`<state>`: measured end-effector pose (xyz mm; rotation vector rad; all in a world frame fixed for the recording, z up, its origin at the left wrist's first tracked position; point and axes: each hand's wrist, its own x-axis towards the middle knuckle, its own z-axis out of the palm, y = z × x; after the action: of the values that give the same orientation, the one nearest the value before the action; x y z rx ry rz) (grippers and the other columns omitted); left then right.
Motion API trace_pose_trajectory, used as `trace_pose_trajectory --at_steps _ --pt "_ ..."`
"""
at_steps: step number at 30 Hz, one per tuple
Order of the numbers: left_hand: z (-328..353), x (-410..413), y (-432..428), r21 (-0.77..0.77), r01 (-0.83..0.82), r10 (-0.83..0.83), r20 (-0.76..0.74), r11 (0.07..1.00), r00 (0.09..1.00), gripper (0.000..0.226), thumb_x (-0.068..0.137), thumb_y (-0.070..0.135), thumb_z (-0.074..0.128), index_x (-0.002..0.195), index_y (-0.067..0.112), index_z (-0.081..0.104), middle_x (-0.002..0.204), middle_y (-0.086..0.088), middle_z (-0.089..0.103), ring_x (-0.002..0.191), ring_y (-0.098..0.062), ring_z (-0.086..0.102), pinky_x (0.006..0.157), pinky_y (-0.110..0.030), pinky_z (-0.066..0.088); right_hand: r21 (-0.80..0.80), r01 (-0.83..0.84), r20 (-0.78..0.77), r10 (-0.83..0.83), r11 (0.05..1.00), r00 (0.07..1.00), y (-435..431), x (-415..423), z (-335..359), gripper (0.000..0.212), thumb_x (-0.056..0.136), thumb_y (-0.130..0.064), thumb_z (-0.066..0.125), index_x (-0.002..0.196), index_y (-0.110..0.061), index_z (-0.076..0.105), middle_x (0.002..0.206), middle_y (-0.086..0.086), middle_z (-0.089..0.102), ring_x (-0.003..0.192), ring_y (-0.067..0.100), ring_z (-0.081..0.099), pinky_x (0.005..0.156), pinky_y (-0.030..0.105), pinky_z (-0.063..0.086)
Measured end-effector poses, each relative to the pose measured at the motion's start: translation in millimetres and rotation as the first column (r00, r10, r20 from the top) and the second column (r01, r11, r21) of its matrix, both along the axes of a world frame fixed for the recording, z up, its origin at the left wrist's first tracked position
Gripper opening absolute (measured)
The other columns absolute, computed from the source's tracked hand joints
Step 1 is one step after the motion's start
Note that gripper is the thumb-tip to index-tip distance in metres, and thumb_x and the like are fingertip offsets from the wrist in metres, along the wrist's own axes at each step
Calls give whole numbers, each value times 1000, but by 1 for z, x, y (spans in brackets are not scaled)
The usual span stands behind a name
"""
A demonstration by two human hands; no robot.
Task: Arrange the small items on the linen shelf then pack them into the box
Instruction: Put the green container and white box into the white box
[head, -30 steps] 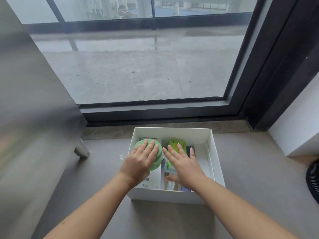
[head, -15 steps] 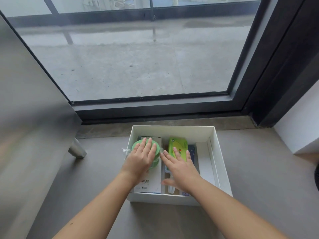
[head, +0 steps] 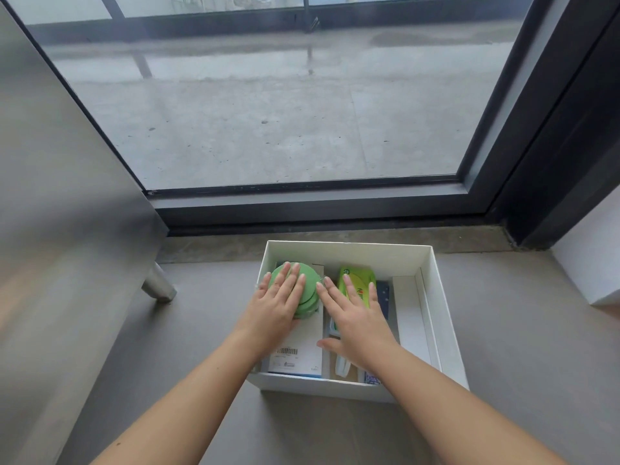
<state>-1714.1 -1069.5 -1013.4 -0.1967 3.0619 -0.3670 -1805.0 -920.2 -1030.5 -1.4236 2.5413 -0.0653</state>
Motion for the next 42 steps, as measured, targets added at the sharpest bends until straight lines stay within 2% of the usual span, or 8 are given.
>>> trace_pose_trajectory --at_steps 3,18,21,25,32,35,38,42 --pt "11 11 1 -14 -9 8 -93 1000 996 78 51 36 90 114 -1 64 123 -20 59 113 -35 56 85 -53 47 -10 -43 -39 43 999 998 -6 2 1 86 89 -56 45 146 -28 -13 155 -5 -16 141 27 -17 108 54 -13" --pt "8 40 0 143 -188 212 -172 972 962 67 64 26 83 120 -3 60 130 -21 53 118 -36 52 86 -58 44 -65 27 -49 -30 998 998 -49 6 -8 55 100 -43 23 144 -40 -9 155 -11 -13 142 27 -14 108 58 -8" --pt "6 39 -1 149 -197 217 -134 969 967 66 78 30 72 132 0 48 142 -19 38 130 -34 37 99 -57 31 -77 56 -49 -60 995 997 -55 3 -10 55 100 -43 23 144 -40 -10 155 -12 -13 142 27 -14 108 58 -8" --pt "-6 38 -5 110 -194 201 -61 975 978 63 99 39 24 142 12 -13 145 -3 -29 132 -24 -32 103 -44 -24 -84 83 -56 -88 993 995 -61 1 -10 56 100 -41 24 144 -39 -12 155 -11 -14 141 27 -16 108 58 -8" --pt "-8 39 -6 139 -197 206 -58 971 977 61 100 38 21 138 15 -19 143 0 -32 128 -22 -37 102 -42 -27 -85 101 -64 -107 991 992 -66 -1 -8 57 101 -39 24 144 -39 -13 155 -10 -15 141 27 -16 108 59 -9" --pt "-4 37 -5 157 -189 204 -86 969 975 64 98 35 36 145 9 3 150 -6 -13 137 -26 -17 109 -48 -11 -79 96 -72 -101 992 992 -66 -1 -8 57 100 -40 23 144 -38 -13 155 -10 -15 141 28 -17 107 59 -10" --pt "5 37 0 140 -142 163 -154 980 975 64 76 29 73 129 2 52 140 -16 43 129 -30 40 98 -55 36 -63 97 -75 -102 993 992 -66 -1 -6 60 99 -43 25 144 -36 -15 154 -9 -17 140 28 -19 107 58 -11" --pt "4 37 0 143 -129 159 -224 981 962 56 73 24 75 121 0 60 131 -17 54 120 -32 51 88 -56 44 -85 111 -48 -116 990 992 -54 4 -10 70 98 -41 30 134 -31 -29 152 -9 -24 139 26 -23 108 56 -12"
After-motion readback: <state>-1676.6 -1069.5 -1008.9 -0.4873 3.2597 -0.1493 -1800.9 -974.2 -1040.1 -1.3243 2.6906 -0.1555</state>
